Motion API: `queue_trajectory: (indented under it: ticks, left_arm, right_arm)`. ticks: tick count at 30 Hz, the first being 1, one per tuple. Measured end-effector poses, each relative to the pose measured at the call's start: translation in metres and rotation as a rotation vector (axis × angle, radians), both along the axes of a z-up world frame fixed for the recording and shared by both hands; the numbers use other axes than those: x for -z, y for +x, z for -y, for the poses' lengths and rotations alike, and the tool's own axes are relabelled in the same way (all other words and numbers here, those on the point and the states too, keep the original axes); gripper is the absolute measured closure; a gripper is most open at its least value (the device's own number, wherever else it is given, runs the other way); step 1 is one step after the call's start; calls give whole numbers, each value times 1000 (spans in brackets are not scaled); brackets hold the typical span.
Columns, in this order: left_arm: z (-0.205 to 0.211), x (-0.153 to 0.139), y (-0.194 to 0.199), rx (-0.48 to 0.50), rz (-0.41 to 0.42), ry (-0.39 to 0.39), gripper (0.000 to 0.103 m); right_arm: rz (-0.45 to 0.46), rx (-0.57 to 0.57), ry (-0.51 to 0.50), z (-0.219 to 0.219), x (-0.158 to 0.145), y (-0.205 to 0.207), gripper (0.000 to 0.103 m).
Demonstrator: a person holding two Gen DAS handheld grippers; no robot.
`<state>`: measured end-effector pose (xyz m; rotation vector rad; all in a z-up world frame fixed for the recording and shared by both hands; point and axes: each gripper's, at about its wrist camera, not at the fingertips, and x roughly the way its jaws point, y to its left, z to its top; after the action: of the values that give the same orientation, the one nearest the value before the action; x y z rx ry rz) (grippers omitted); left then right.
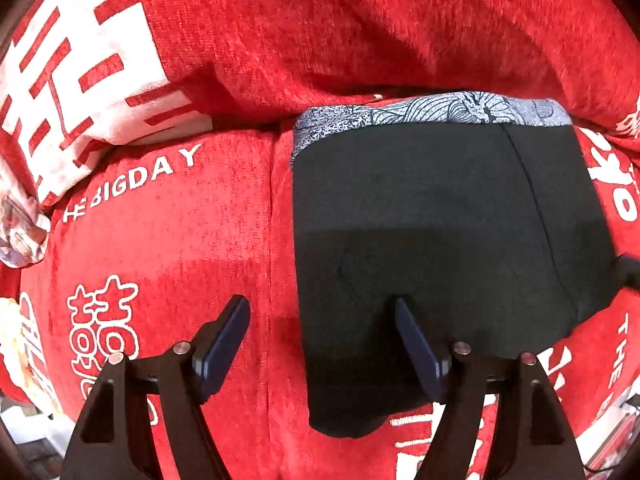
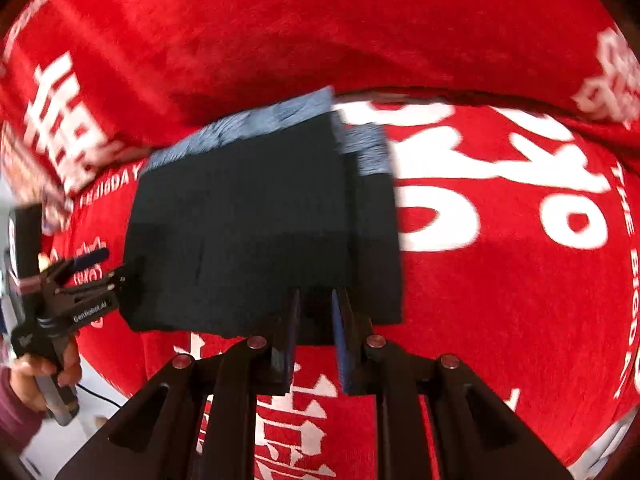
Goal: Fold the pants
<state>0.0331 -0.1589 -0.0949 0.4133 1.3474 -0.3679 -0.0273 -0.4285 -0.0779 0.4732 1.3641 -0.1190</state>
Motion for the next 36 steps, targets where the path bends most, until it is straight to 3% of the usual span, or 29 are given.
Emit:
queue_trajectory:
  ticks: [5,12,15,18,25,26,28,32,36]
  left_arm:
    - [-9,4,4,-47,-61,-49,27]
    - [-23,-2,23,-107,-33,-49,27]
    - [-28,-3,37,-138,-25,-54,27]
    - [-31,-2,49,-182,-24,-66,27]
    - [-22,11,52,-199,-64,-73,27]
    - [-21,12,52,-196,-63,-73,27]
    - [-21,13,51,-195,-64,-73,27]
    - [-21,18,53,-198,-79,-78,27]
    - [-19,16,52,-179,-66,-60,27]
  right_arm:
    - [-49,-30,-31,-15,24,-2,85]
    - [-72,-12,26,-8,24,-9,85]
    - [-10,39,78,6,10,-7,84]
    - [45,122,70,29,3,9,65]
    - [117,255,167,74,25,69,64]
    - [110,259,175,77,31,77,67]
    - [79,261,182,80,39,82,92]
    - [-6,217,106,76,52,76,95]
    - [-30,209,103,70,58,66,96]
